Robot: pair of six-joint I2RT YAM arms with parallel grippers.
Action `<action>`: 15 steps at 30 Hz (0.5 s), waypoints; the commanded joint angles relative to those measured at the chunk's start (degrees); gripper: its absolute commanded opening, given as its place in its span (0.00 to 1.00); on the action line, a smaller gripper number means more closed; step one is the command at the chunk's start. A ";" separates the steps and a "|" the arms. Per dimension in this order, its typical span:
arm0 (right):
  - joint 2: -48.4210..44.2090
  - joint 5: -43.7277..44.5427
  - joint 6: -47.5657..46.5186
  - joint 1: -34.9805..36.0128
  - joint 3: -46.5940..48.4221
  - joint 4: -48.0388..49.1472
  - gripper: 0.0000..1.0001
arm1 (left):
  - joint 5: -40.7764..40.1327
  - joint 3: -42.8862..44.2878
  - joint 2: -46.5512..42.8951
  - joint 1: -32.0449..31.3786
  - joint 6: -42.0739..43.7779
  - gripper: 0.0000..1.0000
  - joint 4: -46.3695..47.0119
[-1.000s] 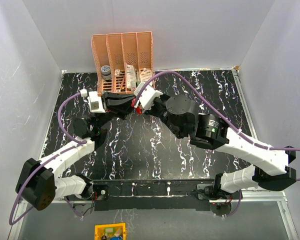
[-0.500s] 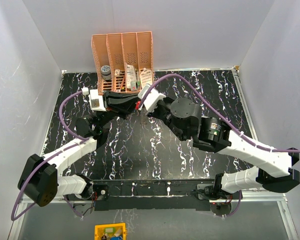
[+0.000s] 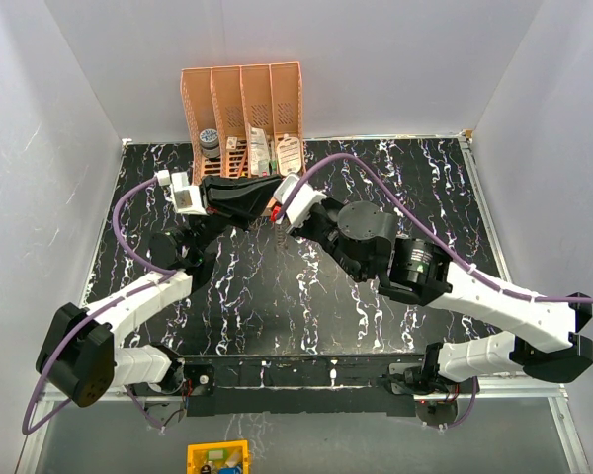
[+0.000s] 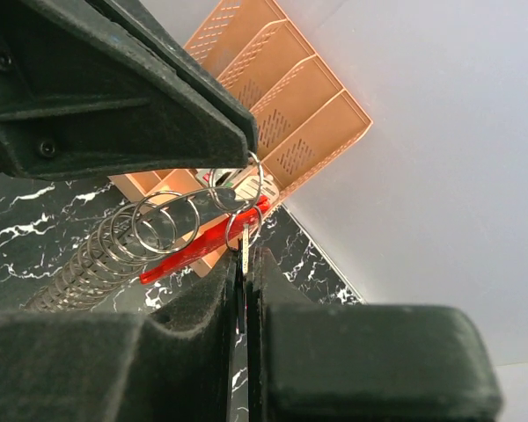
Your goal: Remove the keys from the keyring
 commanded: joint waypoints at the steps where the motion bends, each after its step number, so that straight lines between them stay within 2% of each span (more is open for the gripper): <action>1: -1.24 -1.05 0.72 -0.19 -0.96 5.27 0.00 | -3.69 2.99 -0.39 -0.22 -0.92 0.00 12.74; 15: 1.53 -3.88 -0.27 -0.19 -0.72 8.63 0.00 | -3.99 4.19 -0.19 -0.59 -2.97 0.00 12.77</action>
